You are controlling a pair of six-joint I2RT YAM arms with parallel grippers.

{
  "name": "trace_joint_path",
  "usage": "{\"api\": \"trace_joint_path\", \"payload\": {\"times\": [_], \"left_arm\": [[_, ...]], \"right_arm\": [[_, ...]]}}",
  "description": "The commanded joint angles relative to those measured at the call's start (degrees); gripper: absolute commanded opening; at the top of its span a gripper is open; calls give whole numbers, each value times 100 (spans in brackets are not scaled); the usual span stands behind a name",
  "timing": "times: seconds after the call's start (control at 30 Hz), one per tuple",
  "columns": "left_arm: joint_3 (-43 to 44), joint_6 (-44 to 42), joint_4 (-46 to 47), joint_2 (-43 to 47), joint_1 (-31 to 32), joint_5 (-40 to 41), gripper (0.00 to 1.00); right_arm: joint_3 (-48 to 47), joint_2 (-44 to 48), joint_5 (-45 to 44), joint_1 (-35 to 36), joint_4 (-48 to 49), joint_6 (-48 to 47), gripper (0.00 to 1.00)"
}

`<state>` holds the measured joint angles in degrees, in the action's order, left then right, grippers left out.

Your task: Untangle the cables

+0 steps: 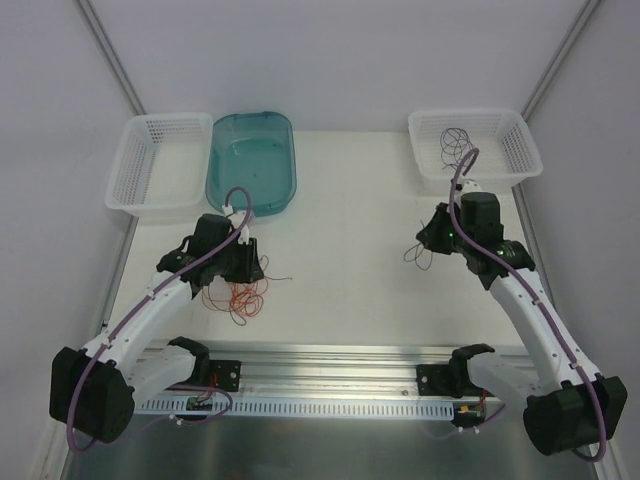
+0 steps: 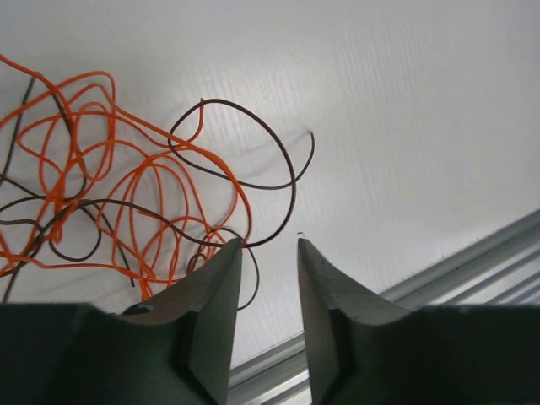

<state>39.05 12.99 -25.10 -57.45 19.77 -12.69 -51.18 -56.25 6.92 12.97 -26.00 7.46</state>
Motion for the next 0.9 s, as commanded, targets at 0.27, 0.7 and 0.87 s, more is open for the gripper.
{"api": "trace_joint_path", "payload": {"times": [0.27, 0.7, 0.87], "left_arm": [[437, 642, 506, 428, 966, -551, 98], [604, 969, 1410, 498, 2505, 547, 98], [350, 933, 2323, 209, 2821, 838, 91]], "right_arm": [[-902, -677, 925, 1610, 403, -368, 1], [-1289, -862, 1654, 2543, 815, -308, 1], [-1316, -905, 2014, 2728, 1246, -35, 1]]}}
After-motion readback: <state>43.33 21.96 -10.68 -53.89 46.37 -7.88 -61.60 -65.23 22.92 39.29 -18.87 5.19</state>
